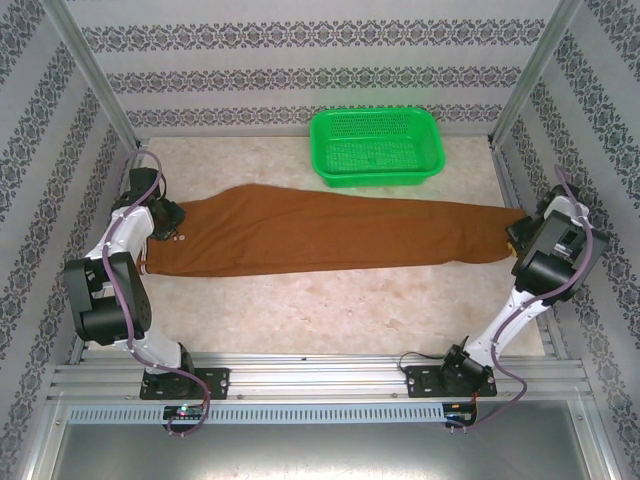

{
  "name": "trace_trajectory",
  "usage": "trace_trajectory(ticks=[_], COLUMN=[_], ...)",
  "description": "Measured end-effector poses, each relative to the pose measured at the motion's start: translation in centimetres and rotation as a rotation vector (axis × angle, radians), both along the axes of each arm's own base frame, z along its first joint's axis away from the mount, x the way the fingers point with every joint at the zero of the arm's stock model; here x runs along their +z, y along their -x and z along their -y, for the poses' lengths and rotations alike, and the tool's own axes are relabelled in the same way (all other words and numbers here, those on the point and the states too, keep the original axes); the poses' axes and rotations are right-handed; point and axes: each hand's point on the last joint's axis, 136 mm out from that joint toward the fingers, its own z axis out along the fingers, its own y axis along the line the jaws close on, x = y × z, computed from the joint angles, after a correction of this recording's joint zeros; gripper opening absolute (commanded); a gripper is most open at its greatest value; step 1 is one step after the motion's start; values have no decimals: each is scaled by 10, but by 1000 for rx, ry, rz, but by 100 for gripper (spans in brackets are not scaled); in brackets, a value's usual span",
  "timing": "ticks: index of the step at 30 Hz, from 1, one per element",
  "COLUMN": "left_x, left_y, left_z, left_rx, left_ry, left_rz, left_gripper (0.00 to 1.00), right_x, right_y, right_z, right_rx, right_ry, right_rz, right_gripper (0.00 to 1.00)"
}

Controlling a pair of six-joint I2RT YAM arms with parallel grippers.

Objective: Roll up the long pants

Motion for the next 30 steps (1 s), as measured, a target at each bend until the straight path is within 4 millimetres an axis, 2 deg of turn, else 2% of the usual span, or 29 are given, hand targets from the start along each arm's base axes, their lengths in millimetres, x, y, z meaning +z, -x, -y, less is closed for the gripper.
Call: trace_trajectory(ticks=[2,4,6,8,9,10,13,17,21,24,29,30], left_x=[-2,-4,-4,-4,-4,-3,-2,-5,-17,-22,-19,-17], left_y=[1,1,1,0,0,0,1,6,14,18,21,21], left_z=[2,6,8,11,11,12,13,15,20,22,23,23], left_rx=[-5,-13,-20,-27,-28,-33,-43,-49,-55,-59,-61,-61], left_ry=[7,13,16,17,17,17,13,16,35,47,45,45], left_rz=[-2,-6,-6,-3,-3,0,3,1,-21,-32,-19,-13], left_gripper=[28,27,27,27,28,28,28,28,27,28,29,30], right_x=[3,12,26,49,62,78,126,188,230,236,204,195], right_y=[-6,-24,-50,-72,-78,-82,-83,-81,-81,-78,-62,-58], right_z=[-12,-41,-90,-159,-188,-226,-310,-398,-475,-526,-596,-609], right_rx=[33,118,254,429,499,588,771,946,1094,1199,1363,1393], right_ry=[36,84,133,186,206,223,261,295,287,260,182,163], right_rz=[5,15,60,129,167,216,333,474,574,594,531,514], right_gripper=[0,0,0,0,0,0,0,0,0,0,0,10])
